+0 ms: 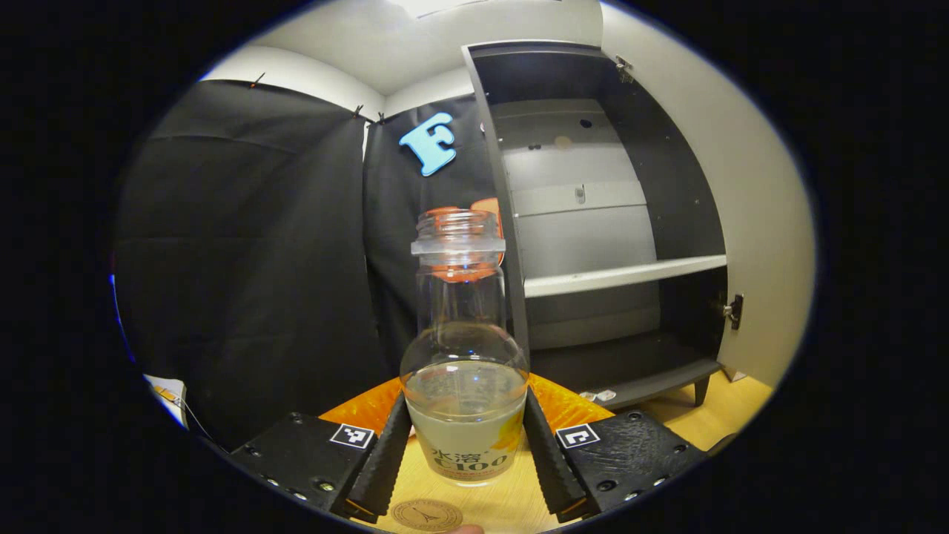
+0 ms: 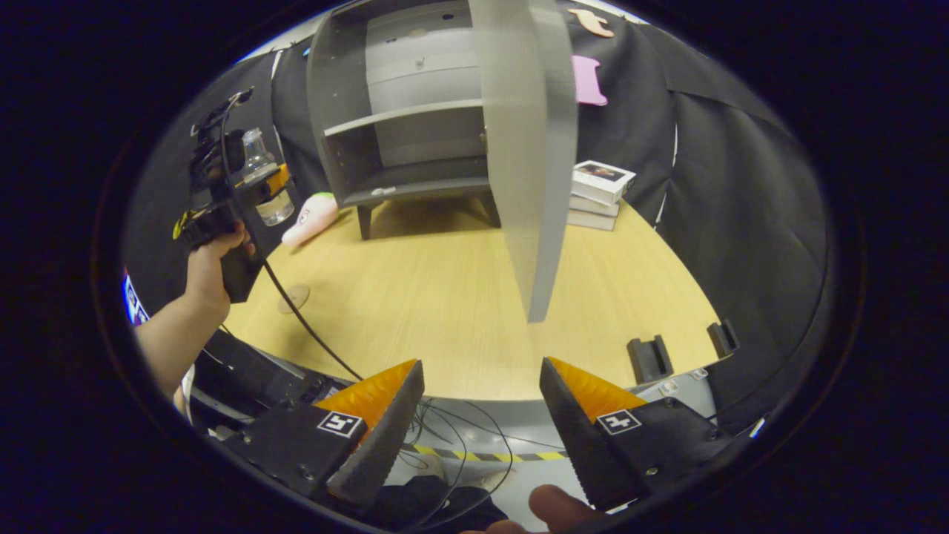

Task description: Open the cabinet door with the right hand, grasp the bottle in the cabinet with the left hand and place it on the coaster, then close the cabinet door with the right hand.

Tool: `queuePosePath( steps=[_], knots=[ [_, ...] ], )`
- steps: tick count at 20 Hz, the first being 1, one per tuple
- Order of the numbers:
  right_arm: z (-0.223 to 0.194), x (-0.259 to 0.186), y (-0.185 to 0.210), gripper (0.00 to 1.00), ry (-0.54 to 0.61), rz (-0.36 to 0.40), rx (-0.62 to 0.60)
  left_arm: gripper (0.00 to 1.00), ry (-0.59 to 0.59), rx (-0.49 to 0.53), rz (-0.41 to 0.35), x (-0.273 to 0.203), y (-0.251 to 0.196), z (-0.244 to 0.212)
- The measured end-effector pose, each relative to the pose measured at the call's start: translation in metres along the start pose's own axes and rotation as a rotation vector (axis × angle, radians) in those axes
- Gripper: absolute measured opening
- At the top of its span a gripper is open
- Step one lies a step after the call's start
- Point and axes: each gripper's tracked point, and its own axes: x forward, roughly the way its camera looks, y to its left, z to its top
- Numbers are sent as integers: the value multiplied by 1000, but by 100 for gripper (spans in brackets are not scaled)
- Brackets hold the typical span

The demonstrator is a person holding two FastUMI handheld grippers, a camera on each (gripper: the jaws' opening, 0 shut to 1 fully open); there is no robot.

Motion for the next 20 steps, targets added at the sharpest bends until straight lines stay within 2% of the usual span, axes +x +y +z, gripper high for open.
queuePosePath(
  steps=[4, 10, 12, 13, 14, 15, 17, 18, 20],
  knots=[
    [-42, -7, 31, 100, 170, 83, -55, 75, 35, 6, 53, -5, 32, -61],
    [-54, -6, 50, 100, 244, 83, -71, 74, 160, -95, 125, -16, 60, -139],
    [-49, -4, 54, 100, 239, 85, -76, 75, 145, -91, 159, -19, 74, -141],
    [-45, -2, 58, 96, 225, 87, -88, 74, 127, -92, 168, -20, 76, -141],
    [-44, 0, 57, 96, 216, 83, -105, 74, 139, -105, 164, -19, 76, -147],
    [-44, -1, 59, 100, 213, 87, -116, 74, 157, -122, 157, -21, 75, -153],
    [-45, -2, 62, 96, 218, 93, -119, 75, 168, -153, 158, -21, 79, -158],
    [-45, -3, 63, 100, 221, 95, -122, 74, 168, -159, 159, -20, 79, -159],
    [-45, -2, 62, 100, 223, 93, -132, 75, 164, -163, 153, -18, 76, -160]
  ],
)
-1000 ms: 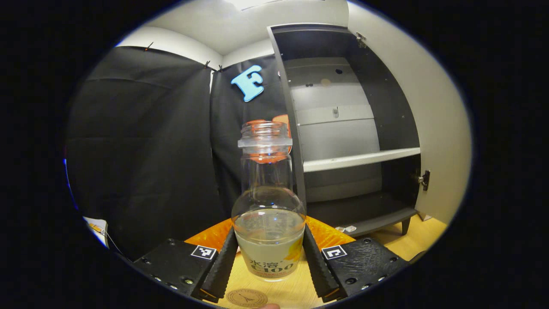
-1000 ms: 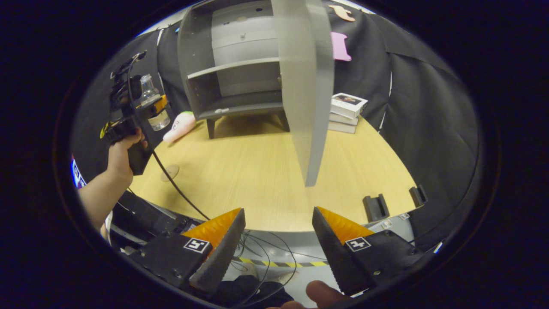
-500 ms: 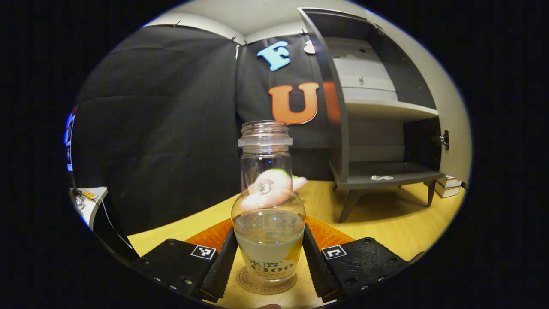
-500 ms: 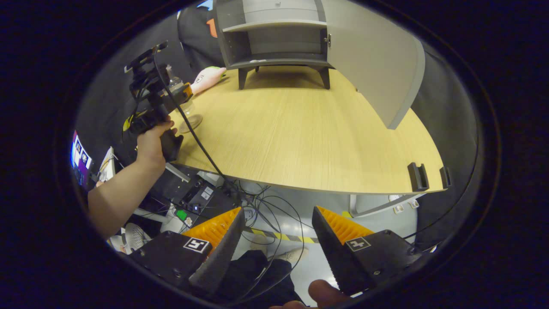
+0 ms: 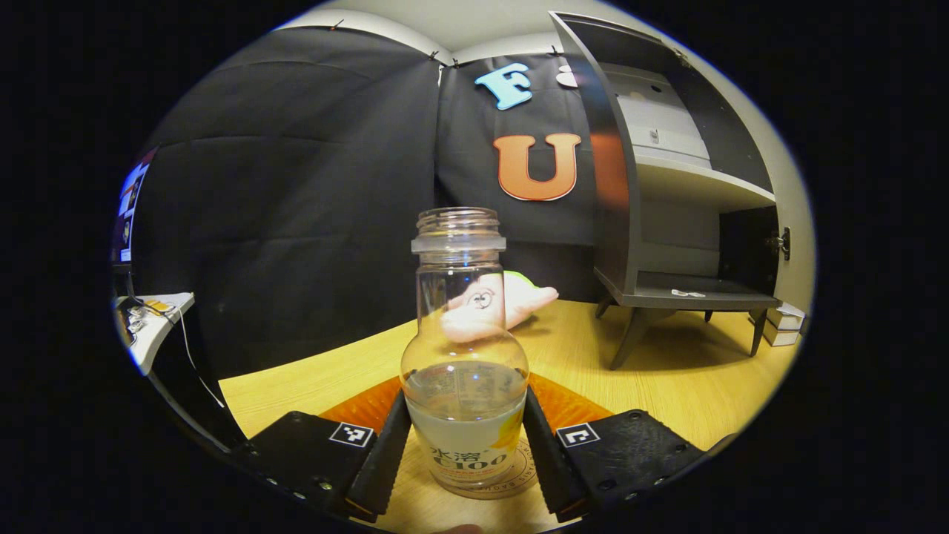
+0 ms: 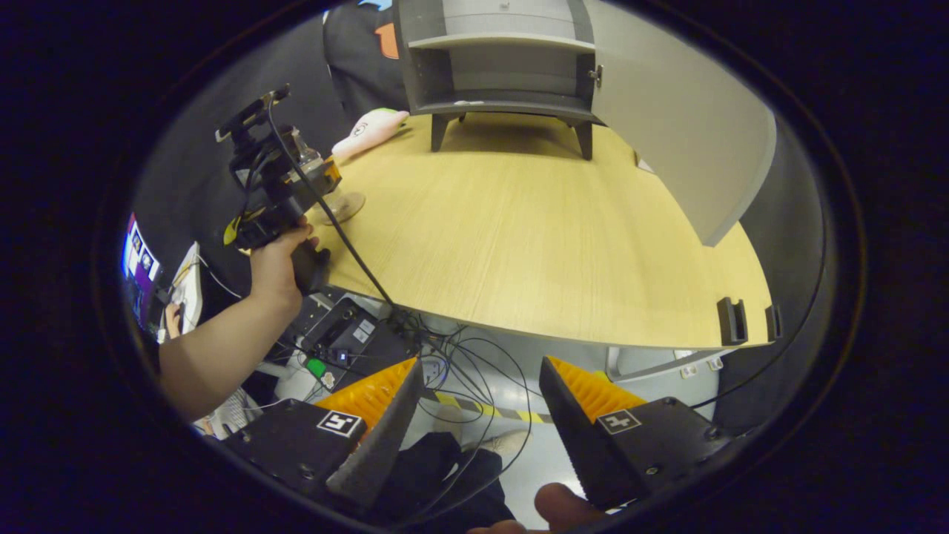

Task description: Open the cabinet door with the right hand, grasp the bottle in the cabinet with the left hand and place it on the coaster, then close the cabinet door with the right hand.

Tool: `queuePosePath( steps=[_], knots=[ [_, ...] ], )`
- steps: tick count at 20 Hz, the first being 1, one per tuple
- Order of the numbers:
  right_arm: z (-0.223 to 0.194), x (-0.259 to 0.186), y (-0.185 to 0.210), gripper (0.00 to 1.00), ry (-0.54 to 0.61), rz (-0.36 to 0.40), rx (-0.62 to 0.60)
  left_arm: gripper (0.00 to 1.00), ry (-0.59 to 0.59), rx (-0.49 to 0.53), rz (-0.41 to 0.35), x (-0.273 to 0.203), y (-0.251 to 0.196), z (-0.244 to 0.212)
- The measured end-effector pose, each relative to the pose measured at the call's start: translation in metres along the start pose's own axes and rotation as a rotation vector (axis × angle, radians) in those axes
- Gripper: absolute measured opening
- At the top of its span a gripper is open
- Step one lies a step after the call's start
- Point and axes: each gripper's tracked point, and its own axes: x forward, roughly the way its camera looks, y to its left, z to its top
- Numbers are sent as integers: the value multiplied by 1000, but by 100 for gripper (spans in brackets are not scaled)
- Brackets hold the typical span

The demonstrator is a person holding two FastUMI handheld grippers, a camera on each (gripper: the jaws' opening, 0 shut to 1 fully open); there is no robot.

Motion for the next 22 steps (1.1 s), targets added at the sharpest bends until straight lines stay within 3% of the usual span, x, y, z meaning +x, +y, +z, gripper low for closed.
queuePosePath(
  steps=[5, 6, 7, 8, 9, 12, 14, 22],
  knots=[
    [1, 0, -4, 100, 8, -22, -11, 76, 4, 17, -35, 5, -13, -6],
    [4, -1, -6, 100, 2, -22, -8, 89, -20, 19, -49, 8, -15, -1],
    [6, 0, -5, 96, -7, -20, -4, 70, -35, 27, -55, 7, -18, 2],
    [7, 1, -5, 100, -8, -18, -3, 80, -34, 37, -56, 8, -20, 2],
    [5, 0, -5, 100, -2, -16, 2, 81, -30, 42, -60, 9, -21, 0],
    [3, 0, 1, 100, 14, 5, 4, 98, -52, 37, -76, 7, -25, 3],
    [3, 0, 4, 96, 18, 14, -9, 98, -82, 56, -74, 8, -25, 9],
    [-1, 3, -2, 100, 44, 1, -10, 98, -114, 63, -65, 7, -22, 18]
  ],
)
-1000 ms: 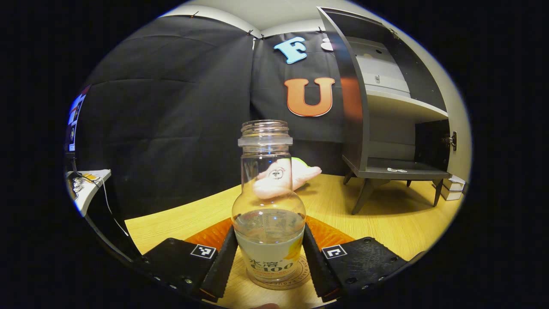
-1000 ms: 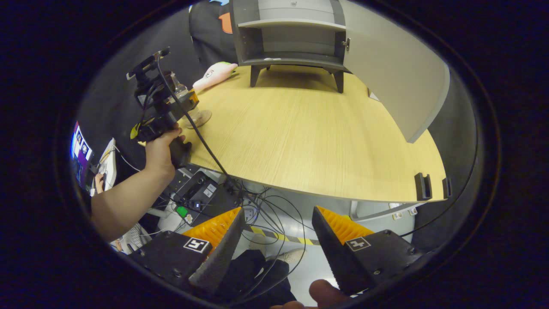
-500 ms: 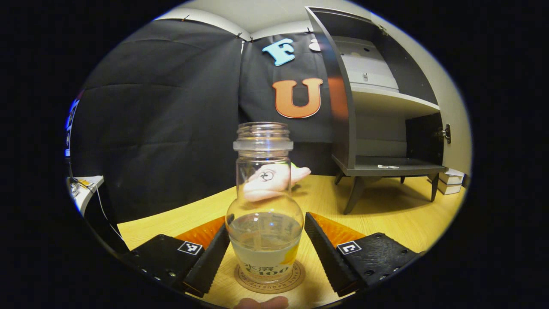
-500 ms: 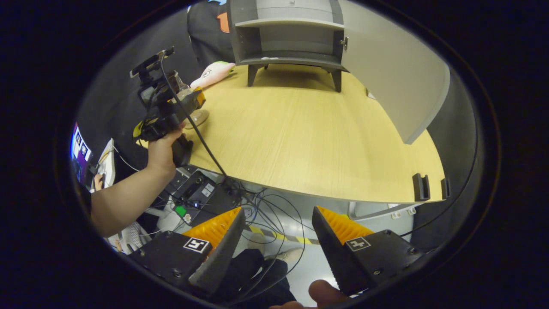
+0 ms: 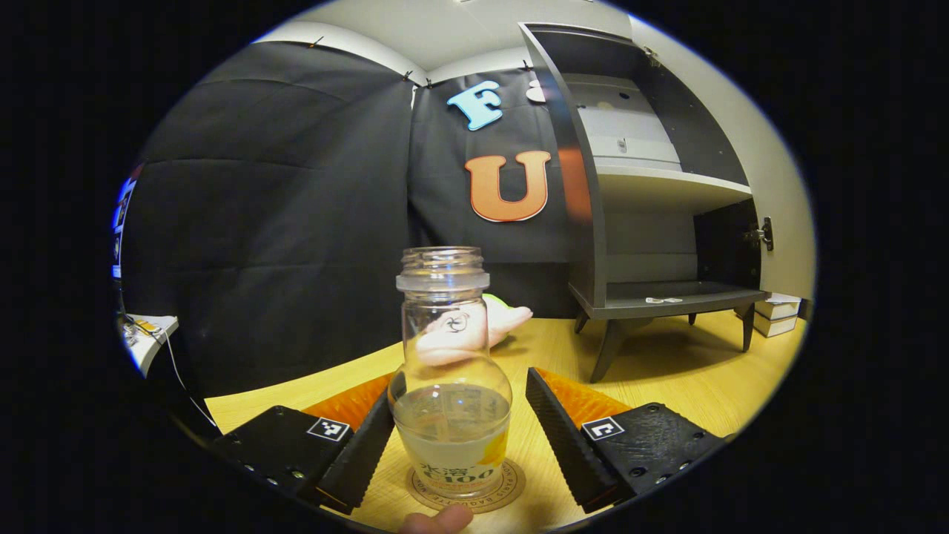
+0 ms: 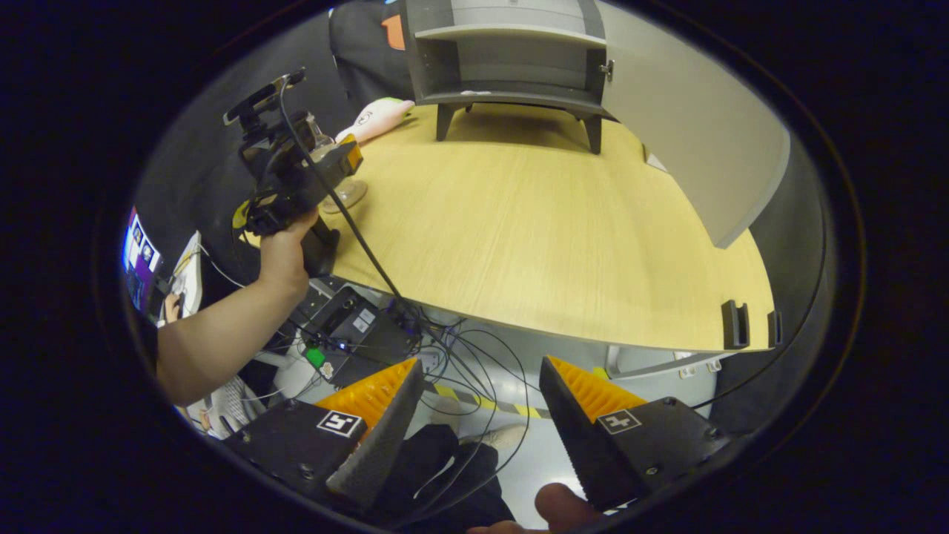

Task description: Open the cabinet door with the right hand, grasp the bottle in the cabinet with the left hand and place it on the coaster, then close the cabinet door with the right hand.

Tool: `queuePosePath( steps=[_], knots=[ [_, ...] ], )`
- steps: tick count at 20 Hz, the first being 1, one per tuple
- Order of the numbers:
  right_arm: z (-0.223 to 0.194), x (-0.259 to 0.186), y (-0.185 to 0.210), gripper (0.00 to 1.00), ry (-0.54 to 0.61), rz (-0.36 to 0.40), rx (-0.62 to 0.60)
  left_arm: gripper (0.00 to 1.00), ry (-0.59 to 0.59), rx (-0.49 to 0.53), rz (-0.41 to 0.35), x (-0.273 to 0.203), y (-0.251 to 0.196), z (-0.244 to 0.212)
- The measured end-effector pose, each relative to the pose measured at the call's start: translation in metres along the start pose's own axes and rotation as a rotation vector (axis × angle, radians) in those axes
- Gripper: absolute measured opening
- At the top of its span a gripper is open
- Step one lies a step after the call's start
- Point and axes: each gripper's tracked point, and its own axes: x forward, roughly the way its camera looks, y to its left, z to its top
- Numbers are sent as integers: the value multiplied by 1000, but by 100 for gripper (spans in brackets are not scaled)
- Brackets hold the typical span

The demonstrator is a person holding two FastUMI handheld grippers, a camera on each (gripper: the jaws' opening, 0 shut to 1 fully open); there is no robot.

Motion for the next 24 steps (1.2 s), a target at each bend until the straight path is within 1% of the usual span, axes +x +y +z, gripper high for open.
queuePosePath(
  steps=[1, 2, 3, 5, 8, 11, 13, 14, 16, 17, 18, 19, 21, 23, 24],
  knots=[
    [-1, -2, -1, 100, -1, -4, 3, 98, -3, 3, 2, 0, 2, 3],
    [-1, -3, -1, 96, 0, -6, 7, 98, -5, 8, 2, 1, 3, 6],
    [-1, -5, 0, 100, 1, -6, 9, 98, -8, 16, 3, 1, 4, 11],
    [3, -9, 3, 100, -11, -6, 6, 98, -24, 10, 2, 2, 6, 26],
    [8, -15, 4, 100, -27, -15, 1, 97, -77, 10, 4, 1, 14, 62],
    [13, -28, 3, 100, -43, -21, 41, 97, -59, 17, 0, -3, 26, 89],
    [23, -38, -2, 100, -73, -36, 56, 97, -78, 30, -3, -7, 38, 122],
    [31, -43, -9, 96, -97, -59, 55, 97, -95, 42, -4, -9, 43, 142],
    [45, -57, -31, 96, -149, -109, 74, 97, -132, 63, -30, -11, 44, 182],
    [50, -63, -40, 100, -172, -123, 93, 97, -151, 69, -47, -14, 39, 205],
    [54, -72, -52, 96, -198, -140, 107, 96, -178, 66, -81, -16, 28, 229],
    [56, -81, -66, 100, -222, -157, 116, 96, -209, 62, -111, -19, 13, 255],
    [56, -97, -92, 100, -244, -177, 126, 95, -267, 65, -170, -30, -20, 306],
    [51, -106, -117, 100, -250, -190, 153, 95, -318, 72, -196, -44, -46, 348],
    [46, -110, -131, 96, -251, -198, 168, 95, -325, 72, -214, -49, -61, 360]
  ],
)
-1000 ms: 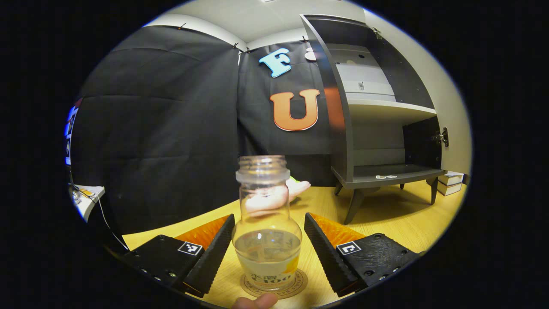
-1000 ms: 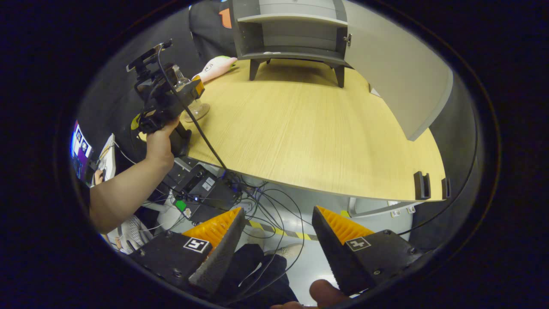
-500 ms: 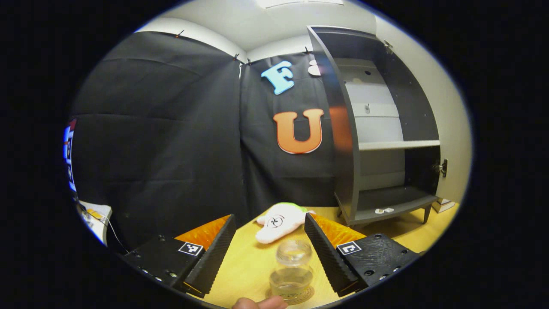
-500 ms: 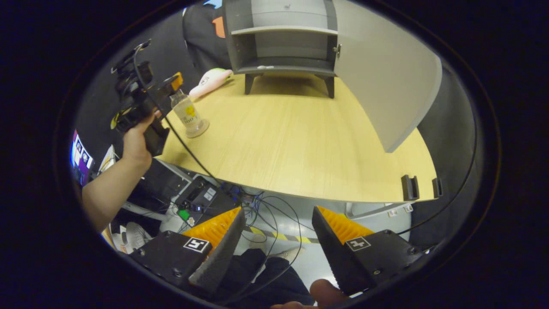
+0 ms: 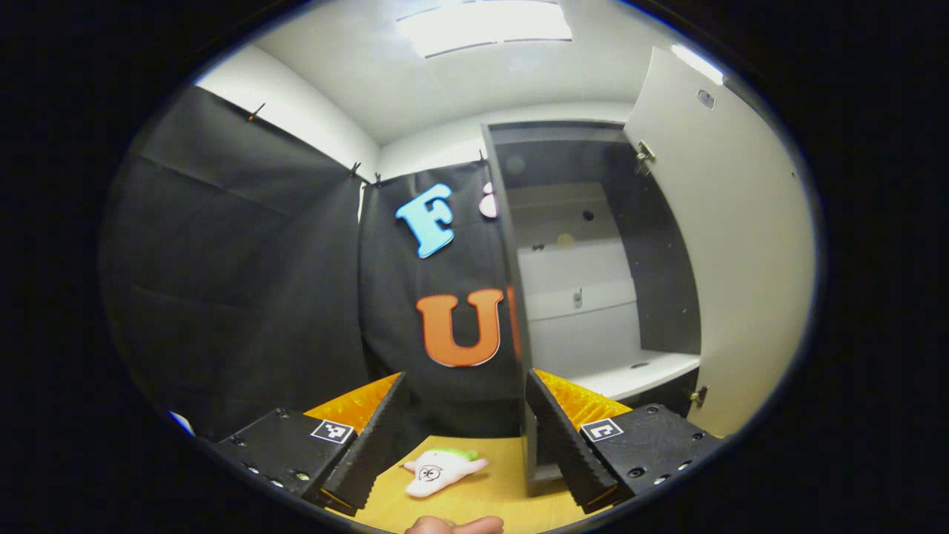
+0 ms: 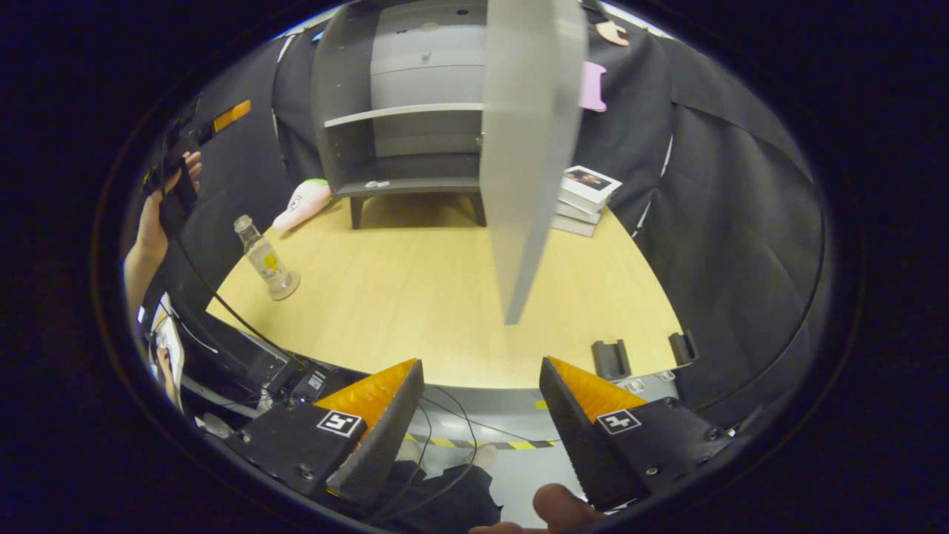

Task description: Open the cabinet door with the right hand, grasp the bottle in the cabinet with the left hand and place it on the coaster, then close the cabinet door with the right hand.

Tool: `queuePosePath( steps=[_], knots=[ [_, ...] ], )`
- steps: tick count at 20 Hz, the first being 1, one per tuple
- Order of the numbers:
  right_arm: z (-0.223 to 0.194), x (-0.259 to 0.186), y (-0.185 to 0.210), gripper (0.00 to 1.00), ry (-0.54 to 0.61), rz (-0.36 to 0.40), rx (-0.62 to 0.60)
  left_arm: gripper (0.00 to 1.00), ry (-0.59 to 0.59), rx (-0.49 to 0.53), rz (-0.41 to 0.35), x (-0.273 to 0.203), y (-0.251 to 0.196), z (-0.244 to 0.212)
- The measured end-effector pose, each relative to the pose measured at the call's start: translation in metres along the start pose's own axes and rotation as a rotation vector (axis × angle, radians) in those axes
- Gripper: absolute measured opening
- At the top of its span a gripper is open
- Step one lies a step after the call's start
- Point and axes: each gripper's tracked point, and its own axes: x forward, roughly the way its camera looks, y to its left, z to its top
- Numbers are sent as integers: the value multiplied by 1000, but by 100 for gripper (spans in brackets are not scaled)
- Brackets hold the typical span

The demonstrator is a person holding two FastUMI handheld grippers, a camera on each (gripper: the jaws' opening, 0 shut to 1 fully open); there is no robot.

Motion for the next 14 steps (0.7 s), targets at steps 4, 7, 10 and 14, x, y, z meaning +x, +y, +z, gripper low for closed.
queuePosePath(
  steps=[4, 7, 10, 14],
  knots=[
    [9, -5, -75, 100, -21, -68, 70, 96, 25, -39, -101, 0, -68, 24],
    [77, -13, -130, 96, -129, -31, 133, 96, 91, -54, -137, -12, -108, 23],
    [187, -34, -170, 100, -311, 27, 145, 96, 177, -75, -158, -30, -142, 11],
    [283, -78, -162, 100, -484, 307, 140, 96, 331, -162, -143, -57, -166, -11]
  ],
)
